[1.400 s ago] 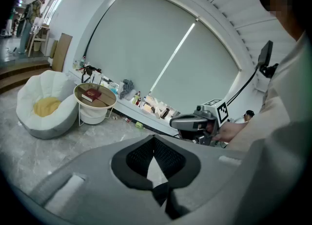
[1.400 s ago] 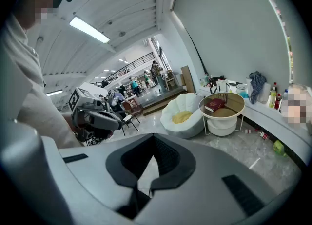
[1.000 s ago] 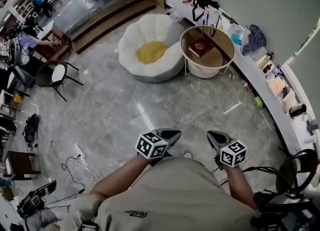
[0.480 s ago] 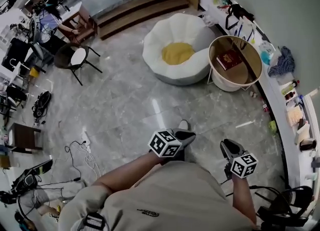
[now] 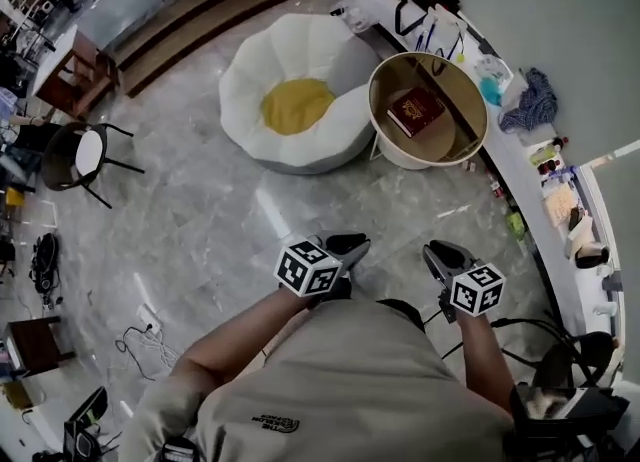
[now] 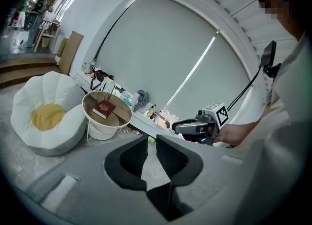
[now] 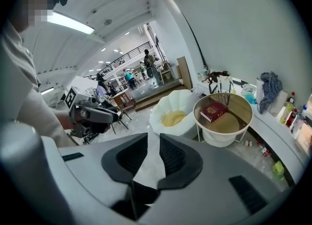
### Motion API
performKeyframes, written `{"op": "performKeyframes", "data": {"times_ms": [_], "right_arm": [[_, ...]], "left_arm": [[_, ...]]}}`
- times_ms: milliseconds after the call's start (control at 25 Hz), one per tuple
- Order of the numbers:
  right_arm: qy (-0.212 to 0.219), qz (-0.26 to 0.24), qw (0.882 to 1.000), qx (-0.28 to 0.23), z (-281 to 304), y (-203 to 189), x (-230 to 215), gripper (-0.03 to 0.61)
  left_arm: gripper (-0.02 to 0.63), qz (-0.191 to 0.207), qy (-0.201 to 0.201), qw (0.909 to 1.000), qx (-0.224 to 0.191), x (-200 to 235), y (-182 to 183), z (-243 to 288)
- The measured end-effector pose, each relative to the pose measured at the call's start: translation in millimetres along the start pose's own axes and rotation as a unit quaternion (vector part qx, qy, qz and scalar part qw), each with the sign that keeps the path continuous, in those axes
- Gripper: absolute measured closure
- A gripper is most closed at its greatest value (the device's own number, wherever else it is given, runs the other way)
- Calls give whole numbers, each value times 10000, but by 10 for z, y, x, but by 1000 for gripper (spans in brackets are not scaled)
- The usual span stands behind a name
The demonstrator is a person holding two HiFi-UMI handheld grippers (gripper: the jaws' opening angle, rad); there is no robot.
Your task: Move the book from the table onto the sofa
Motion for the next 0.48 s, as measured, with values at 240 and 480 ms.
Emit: {"op": "performKeyframes", "data": {"times_ms": [240,480], "right_arm": [[-169,9,9998,52,460,562,-288,495],[-295,140,9993,163,745,899,-792,489]], "left_arm": [[551,-293,-203,9993,115,599,363,148],[545,-643,-247,9976,70,982,683,489]]}}
Point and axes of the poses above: the fingertips, and each gripper's own axes: z forward along the fingers, x to its left, y out of its top, the point moved 6 cm from there along -z, backward along the fingers, and after that the axes turned 1 degree about x, right-handed, at the moved point
